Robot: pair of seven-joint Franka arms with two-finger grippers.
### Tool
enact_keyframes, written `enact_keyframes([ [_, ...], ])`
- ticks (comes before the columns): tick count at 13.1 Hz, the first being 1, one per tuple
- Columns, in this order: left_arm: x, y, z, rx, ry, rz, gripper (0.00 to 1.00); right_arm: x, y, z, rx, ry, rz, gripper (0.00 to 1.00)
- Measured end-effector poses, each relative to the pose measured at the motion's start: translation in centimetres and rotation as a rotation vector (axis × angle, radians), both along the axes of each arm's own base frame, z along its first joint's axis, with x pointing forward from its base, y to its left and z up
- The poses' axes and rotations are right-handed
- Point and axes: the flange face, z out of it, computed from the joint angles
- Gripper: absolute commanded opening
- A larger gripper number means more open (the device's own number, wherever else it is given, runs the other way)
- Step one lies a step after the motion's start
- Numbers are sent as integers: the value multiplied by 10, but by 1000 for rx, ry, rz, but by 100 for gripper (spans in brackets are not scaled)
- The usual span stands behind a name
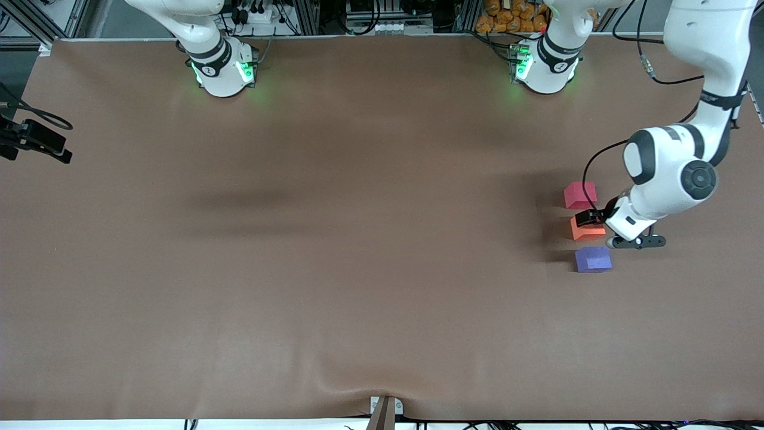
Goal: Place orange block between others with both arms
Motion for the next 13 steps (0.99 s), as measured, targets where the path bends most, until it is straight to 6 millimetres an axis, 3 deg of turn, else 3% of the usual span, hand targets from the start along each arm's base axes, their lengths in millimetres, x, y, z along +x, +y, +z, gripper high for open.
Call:
enact_keyframes([
  [4,37,-11,91,-16,19,-28,100,0,0,0,0,0,0,100],
  [6,53,-20,126,-17,-7,-46,100,0,0,0,0,0,0,100],
  [11,73,-30,175,-17,-80,-66,100,0,0,0,0,0,0,100],
  [13,77,-43,199,-17,-93,-89,100,0,0,0,0,-1,0,100],
])
